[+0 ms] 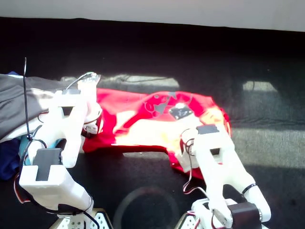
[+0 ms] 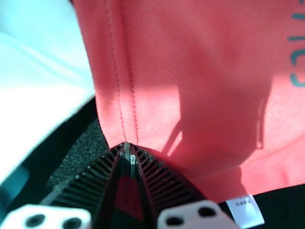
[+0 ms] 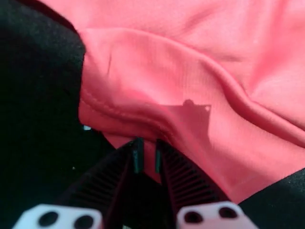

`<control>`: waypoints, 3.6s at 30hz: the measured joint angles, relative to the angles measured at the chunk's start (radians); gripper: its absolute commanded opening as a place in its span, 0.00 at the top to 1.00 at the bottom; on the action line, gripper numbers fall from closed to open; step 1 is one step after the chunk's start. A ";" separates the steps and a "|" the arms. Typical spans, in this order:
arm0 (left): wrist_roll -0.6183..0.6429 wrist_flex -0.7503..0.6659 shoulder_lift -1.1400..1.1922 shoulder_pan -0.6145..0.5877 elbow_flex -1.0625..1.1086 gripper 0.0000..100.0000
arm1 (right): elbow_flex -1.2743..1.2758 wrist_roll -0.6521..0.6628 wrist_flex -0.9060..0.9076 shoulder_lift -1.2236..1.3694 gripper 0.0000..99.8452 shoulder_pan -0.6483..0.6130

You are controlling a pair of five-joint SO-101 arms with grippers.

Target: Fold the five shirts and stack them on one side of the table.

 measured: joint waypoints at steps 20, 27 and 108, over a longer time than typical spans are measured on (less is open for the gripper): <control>0.000 0.000 0.000 0.000 0.000 0.99 | 0.144 0.204 0.124 -0.358 0.78 -0.057; 0.000 0.000 0.000 0.000 0.000 0.99 | 0.172 0.252 0.064 -0.356 0.77 -0.055; 0.000 0.000 0.002 -0.002 0.000 0.99 | -0.990 0.097 0.006 0.687 0.84 0.210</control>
